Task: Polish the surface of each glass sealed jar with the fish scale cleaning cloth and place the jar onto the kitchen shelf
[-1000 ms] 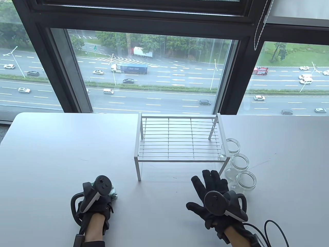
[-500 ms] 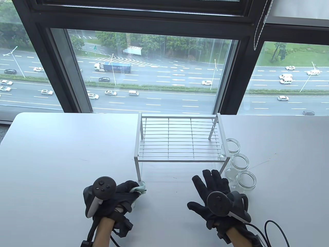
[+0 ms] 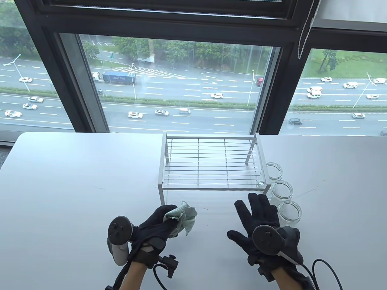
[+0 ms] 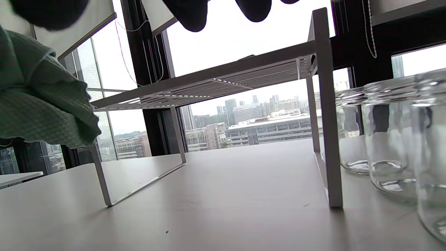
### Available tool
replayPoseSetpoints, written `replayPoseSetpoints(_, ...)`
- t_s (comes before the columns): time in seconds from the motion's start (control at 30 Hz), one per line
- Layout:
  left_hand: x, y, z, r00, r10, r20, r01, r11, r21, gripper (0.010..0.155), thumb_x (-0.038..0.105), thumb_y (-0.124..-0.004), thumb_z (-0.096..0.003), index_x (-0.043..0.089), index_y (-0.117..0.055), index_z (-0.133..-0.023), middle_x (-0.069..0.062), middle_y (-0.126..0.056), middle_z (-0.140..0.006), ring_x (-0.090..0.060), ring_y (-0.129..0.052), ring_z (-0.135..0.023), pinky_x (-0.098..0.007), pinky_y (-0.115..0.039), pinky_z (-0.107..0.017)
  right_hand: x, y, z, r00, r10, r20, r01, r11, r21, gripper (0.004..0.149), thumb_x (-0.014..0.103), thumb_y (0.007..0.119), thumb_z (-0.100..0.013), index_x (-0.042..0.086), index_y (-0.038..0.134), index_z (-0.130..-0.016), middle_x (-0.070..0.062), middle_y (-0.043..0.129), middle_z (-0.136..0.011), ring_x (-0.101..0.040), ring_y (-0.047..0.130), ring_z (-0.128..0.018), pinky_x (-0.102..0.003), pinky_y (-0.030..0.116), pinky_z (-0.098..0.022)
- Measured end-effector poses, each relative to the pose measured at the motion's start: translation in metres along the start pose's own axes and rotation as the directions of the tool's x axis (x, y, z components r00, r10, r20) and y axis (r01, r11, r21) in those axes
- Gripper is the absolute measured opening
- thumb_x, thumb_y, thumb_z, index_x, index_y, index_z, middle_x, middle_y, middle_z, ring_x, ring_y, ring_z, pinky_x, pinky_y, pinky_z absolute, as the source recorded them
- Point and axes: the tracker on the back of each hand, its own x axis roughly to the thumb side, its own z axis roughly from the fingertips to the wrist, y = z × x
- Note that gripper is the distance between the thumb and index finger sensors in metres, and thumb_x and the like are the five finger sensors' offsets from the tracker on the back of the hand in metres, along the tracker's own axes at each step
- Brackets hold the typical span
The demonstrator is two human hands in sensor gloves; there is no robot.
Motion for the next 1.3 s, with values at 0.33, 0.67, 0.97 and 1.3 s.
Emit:
replayPoseSetpoints(0.33,0.003,0.000,0.002,0.999,-0.005,0.042,0.003,0.998,0.066,0.046,0.038,-0.085,-0.0474,0.025,-0.079,-0.091,-0.013,-0.094,-0.085,-0.036,-0.102,-0.062,-0.043,-0.093,-0.040,-0.064,-0.032,0.011,0.947,0.048,-0.319,-0.073,0.995,-0.068,0.075,0.057,0.073,-0.044,0.026,0.057,-0.110,-0.022,0.043,-0.119,-0.050,0.040,-0.106,-0.069,0.041,-0.072)
replayPoseSetpoints(0.67,0.003,-0.001,0.002,0.999,-0.017,0.042,0.015,0.998,0.061,0.045,0.038,-0.085,-0.0474,0.025,-0.079,-0.091,-0.013,-0.094,-0.085,-0.036,-0.102,-0.062,-0.043,-0.093,-0.040,-0.102,-0.017,0.014,0.829,0.058,-0.556,0.060,0.979,0.192,0.076,0.058,0.080,-0.042,0.027,0.060,-0.109,-0.025,0.041,-0.119,-0.055,0.043,-0.103,-0.068,0.047,-0.071)
replayPoseSetpoints(0.97,0.003,-0.004,0.002,0.999,-0.019,0.041,0.018,0.999,0.034,0.046,0.038,-0.085,-0.0473,0.025,-0.079,-0.090,-0.013,-0.095,-0.084,-0.036,-0.103,-0.061,-0.043,-0.093,-0.040,-0.109,0.006,0.004,0.781,0.218,-0.585,-0.079,0.964,0.254,0.054,0.049,0.083,-0.043,0.031,0.076,-0.093,-0.020,0.073,-0.107,-0.046,0.075,-0.092,-0.060,0.062,-0.067)
replayPoseSetpoints(1.3,0.003,-0.007,0.002,0.998,-0.020,0.053,0.020,1.000,0.015,0.046,0.038,-0.085,-0.0473,0.025,-0.080,-0.090,-0.013,-0.095,-0.084,-0.036,-0.103,-0.062,-0.043,-0.093,-0.040,-0.097,-0.008,0.007,0.812,0.230,-0.536,-0.098,0.960,0.263,0.048,0.050,0.086,-0.039,0.032,0.085,-0.083,-0.022,0.089,-0.093,-0.044,0.090,-0.079,-0.058,0.072,-0.059)
